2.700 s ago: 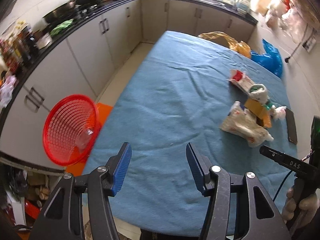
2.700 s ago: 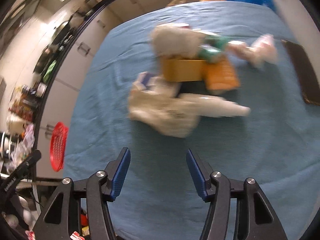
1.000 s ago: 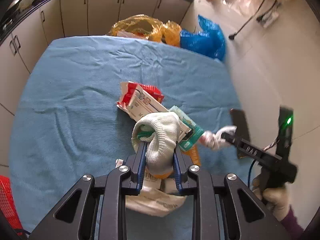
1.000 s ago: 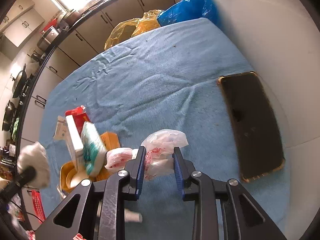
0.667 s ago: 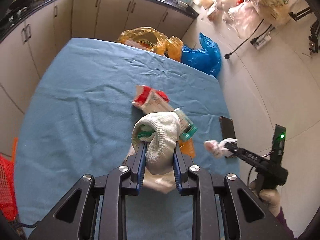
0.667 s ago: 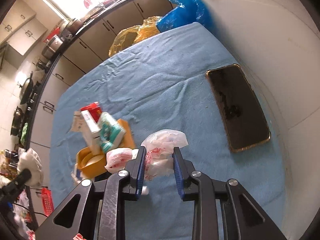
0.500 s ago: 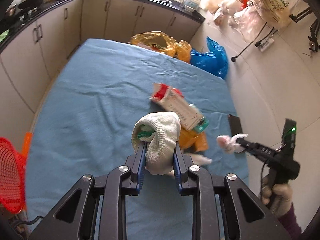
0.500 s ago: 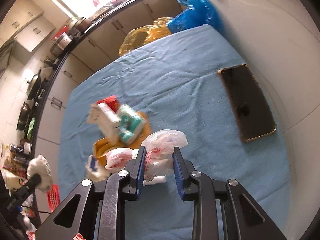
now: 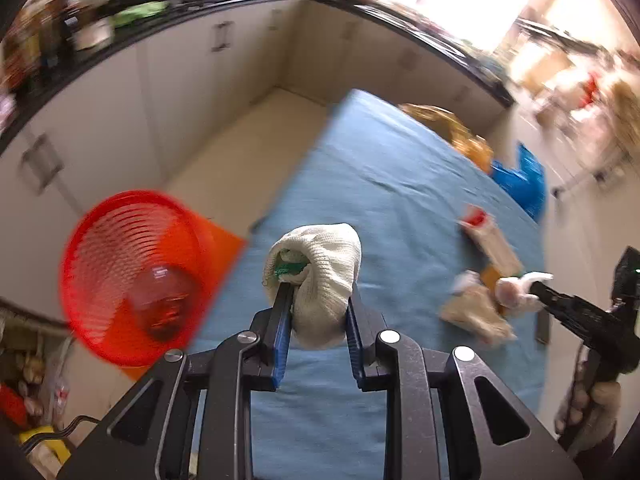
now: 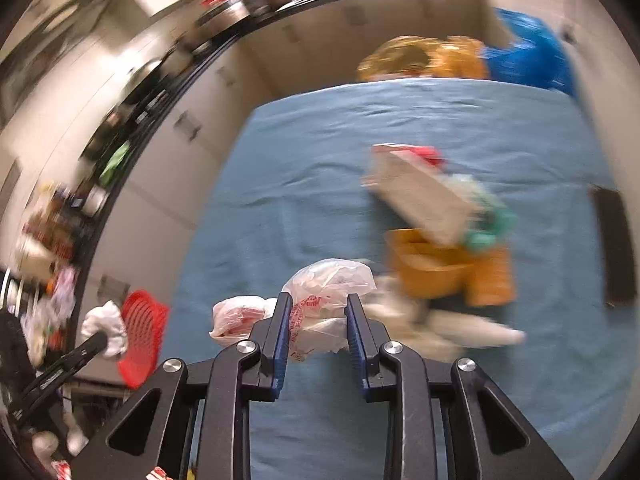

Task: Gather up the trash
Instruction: 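Carry glove and tissue over the red basket and open both tools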

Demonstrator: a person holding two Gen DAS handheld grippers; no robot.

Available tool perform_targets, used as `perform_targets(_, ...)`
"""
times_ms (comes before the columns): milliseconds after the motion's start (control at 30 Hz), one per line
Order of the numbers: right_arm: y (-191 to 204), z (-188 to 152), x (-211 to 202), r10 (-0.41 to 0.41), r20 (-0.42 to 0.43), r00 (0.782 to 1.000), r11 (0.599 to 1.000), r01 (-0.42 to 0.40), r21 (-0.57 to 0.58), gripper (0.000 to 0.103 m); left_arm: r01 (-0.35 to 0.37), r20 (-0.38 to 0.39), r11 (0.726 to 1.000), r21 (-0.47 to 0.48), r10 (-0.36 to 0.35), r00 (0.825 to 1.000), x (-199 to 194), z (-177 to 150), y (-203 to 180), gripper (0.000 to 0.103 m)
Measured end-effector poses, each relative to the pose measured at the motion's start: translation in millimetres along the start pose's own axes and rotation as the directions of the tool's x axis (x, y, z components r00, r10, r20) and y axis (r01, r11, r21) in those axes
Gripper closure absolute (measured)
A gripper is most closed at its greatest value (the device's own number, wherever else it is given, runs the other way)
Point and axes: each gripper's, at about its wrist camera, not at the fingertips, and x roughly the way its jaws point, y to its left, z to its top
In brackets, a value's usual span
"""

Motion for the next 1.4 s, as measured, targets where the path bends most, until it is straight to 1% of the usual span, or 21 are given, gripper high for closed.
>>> perform_targets(100,56,-2,25,0.062,-0.05,0.997,0.995,-0.065,-0.078,0.074,-0.044,0.012,0.996,-0.078,0.045,0.999,-6,-3,41,0.079)
perform_targets(133,69,-3,31,0.074,-0.066,0.995,0.992,-0.081,-0.097,0.074,-0.053,0.015,0.993,-0.104,0.055,0.998,-7,-4,53,0.079)
perform_targets(200,108,-8,50,0.101,-0.118,0.988,0.98,-0.119,-0.157,0.074,-0.078,0.023,0.984,-0.16,0.082,0.996,-9,-6,81,0.079)
perform_targets(267,138,-14,67,0.114,-0.162,0.98,0.968,-0.146,-0.204,0.074,-0.109,0.03,0.973,-0.204,0.117,0.993,-10,-9,107,0.079)
perform_targets(400,194,-32,103,0.109,-0.241,0.964,0.938,-0.18,-0.296,0.074,-0.126,0.016,0.952,-0.279,0.136,0.991,-9,-14,150,0.079)
perform_targets(467,216,-41,117,0.104,-0.274,0.956,0.925,-0.195,-0.327,0.074,-0.131,0.003,0.942,-0.308,0.139,0.99,-5,-15,166,0.079)
perform_targets(533,236,-52,131,0.094,-0.304,0.948,0.911,-0.205,-0.358,0.074,-0.133,-0.007,0.937,-0.322,0.138,0.99,-4,-17,177,0.079)
perform_targets(633,257,-64,150,0.075,-0.335,0.939,0.894,-0.212,-0.395,0.074,-0.134,-0.016,0.934,-0.332,0.137,0.99,0,-17,186,0.079)
perform_targets(733,274,-73,165,0.053,-0.348,0.936,0.881,-0.208,-0.425,0.074,-0.13,-0.015,0.934,-0.331,0.133,0.991,1,-15,190,0.079)
perform_targets(833,283,-76,176,0.037,-0.354,0.935,0.875,-0.202,-0.441,0.073,-0.129,-0.008,0.938,-0.323,0.133,0.991,2,-8,192,0.078)
perform_targets(900,285,-74,180,0.032,-0.355,0.934,0.87,-0.201,-0.451,0.069,-0.125,-0.007,0.94,-0.317,0.129,0.992,3,-3,193,0.078)
perform_targets(933,288,-74,181,0.03,-0.353,0.935,0.868,-0.199,-0.455,0.069,-0.126,-0.007,0.941,-0.315,0.13,0.991,4,-1,193,0.077)
perform_targets(967,290,-73,182,0.027,-0.349,0.937,0.867,-0.196,-0.458,0.067,-0.127,-0.007,0.94,-0.316,0.131,0.991,5,0,193,0.074)
perform_targets(1000,292,-72,183,0.028,-0.349,0.937,0.867,-0.197,-0.458,0.062,-0.128,-0.006,0.939,-0.319,0.133,0.991,6,2,194,0.072)
perform_targets(1033,292,-71,183,0.034,-0.35,0.936,0.869,-0.201,-0.453,0.059,-0.127,-0.006,0.938,-0.323,0.132,0.991,6,3,194,0.069)
perform_targets(1100,290,-67,181,0.044,-0.345,0.937,0.872,-0.205,-0.445,0.052,-0.127,-0.007,0.938,-0.324,0.132,0.991,8,5,194,0.065)
perform_targets(1167,287,-63,179,0.044,-0.335,0.941,0.877,-0.197,-0.439,0.05,-0.132,-0.01,0.938,-0.32,0.136,0.991,8,7,193,0.06)
perform_targets(1300,277,-56,176,0.056,-0.33,0.942,0.899,-0.192,-0.394,0.048,-0.138,-0.014,0.936,-0.323,0.141,0.99,8,10,192,0.057)
perform_targets(1400,269,-55,170,0.056,-0.317,0.947,0.907,-0.181,-0.381,0.047,-0.139,-0.012,0.934,-0.33,0.143,0.99,6,11,191,0.054)
